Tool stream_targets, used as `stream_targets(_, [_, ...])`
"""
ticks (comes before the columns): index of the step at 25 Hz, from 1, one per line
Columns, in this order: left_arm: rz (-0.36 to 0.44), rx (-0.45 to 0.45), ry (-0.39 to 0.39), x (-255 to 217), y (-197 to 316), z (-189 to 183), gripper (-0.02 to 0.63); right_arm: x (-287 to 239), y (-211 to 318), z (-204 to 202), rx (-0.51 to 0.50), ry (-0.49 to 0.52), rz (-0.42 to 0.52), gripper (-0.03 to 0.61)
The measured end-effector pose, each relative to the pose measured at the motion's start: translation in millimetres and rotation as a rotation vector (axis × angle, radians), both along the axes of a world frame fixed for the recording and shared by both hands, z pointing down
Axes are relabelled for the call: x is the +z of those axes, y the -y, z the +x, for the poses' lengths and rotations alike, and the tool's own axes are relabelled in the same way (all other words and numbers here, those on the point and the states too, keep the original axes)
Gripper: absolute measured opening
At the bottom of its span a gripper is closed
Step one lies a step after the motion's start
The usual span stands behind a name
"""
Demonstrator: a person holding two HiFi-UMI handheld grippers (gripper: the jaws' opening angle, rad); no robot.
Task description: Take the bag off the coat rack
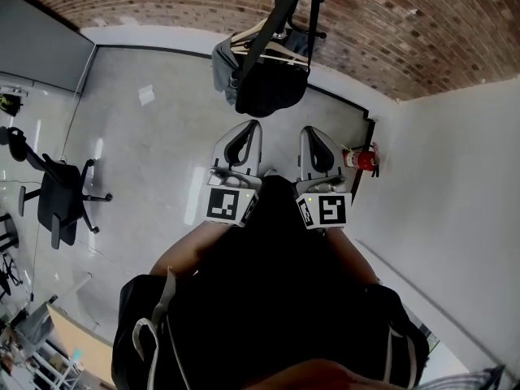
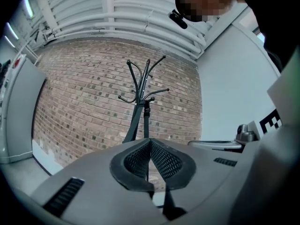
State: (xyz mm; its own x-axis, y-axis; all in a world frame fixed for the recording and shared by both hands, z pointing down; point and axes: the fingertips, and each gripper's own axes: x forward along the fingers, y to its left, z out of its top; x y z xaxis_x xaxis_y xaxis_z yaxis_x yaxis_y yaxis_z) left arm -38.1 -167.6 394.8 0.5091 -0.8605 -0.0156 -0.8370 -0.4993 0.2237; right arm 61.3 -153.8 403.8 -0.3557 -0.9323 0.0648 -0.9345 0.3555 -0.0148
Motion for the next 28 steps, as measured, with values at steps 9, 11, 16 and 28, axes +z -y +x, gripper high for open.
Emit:
stream_targets(9, [0.057, -0.033, 0.010, -16, 18, 4, 0.020, -25, 24, 2, -0.052, 0.056, 0.098, 0.021])
stream_targets(11, [0.064, -0.025, 0.009, -17, 21, 8, 0.021, -26, 28, 2, -0.051, 0.041, 0.105, 0.023])
stream_targets(16, [0.071, 0.039, 0.015, -19, 37, 24, 0.067, -30, 51, 16, -0.014, 0.034, 0.099, 0.025])
stream_targets(28, [0.125, 0.035, 0.055, -26, 108, 17, 0.132, -32, 115, 31, 0.014, 0.065, 0.090, 0.091])
